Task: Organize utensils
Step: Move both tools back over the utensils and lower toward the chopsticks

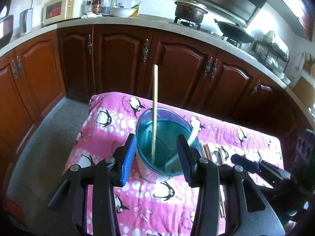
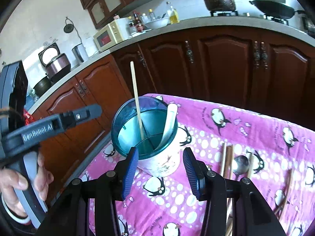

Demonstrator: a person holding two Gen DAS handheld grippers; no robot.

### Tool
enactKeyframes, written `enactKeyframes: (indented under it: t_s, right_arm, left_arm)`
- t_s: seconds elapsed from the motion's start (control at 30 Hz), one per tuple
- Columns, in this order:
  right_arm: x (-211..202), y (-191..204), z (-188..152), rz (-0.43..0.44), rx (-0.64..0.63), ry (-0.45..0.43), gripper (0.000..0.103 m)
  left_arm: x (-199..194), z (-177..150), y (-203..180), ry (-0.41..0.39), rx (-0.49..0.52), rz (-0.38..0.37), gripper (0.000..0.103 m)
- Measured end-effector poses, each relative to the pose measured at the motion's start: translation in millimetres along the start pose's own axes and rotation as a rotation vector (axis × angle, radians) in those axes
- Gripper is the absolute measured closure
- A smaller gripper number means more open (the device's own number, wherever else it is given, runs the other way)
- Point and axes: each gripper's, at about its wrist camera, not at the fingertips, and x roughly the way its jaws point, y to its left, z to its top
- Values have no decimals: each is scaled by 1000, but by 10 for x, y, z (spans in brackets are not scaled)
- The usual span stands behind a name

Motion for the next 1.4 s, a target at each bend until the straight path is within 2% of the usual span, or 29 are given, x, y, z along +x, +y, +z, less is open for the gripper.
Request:
enactKeyframes:
  t_s: [0.1,0.23,0.4,0.63,0.73,0.97,1.27,1.4]
  right_arm:
    - [-110,-16,-29,-45,4,-1,55]
    - [-262,-95,-52,-88,31,-15,54]
    - [-477,-232,-85,-150,69,-22,47]
    - [-741,-376,-97,-224,115,-45,44]
    - [-874,-406,-109,-262,115,-61,40]
    - [-1125,-539,-150,-373,88,-63,39]
    - [-1202,-845,-363,-430,126,-20,39]
    - [-1131,-1049,-477,-444,163,28,39]
  left_arm:
    - [-34,-62,-118,-9,20,3,60]
    - [-81,-147,-266,-20,42,-5,54]
    - [-121,-223,-467,-23,81,-13,53]
    - [-170,-323,-702,-34,114,-16,50]
    - [-162,-363,-792,-30,129,-24,49]
    - [-134,-413,-949,-19,148,-56,49]
    - [101,-556,-1045,60,153,-123,49]
    - [271,-649,-1075,115,164,-133,49]
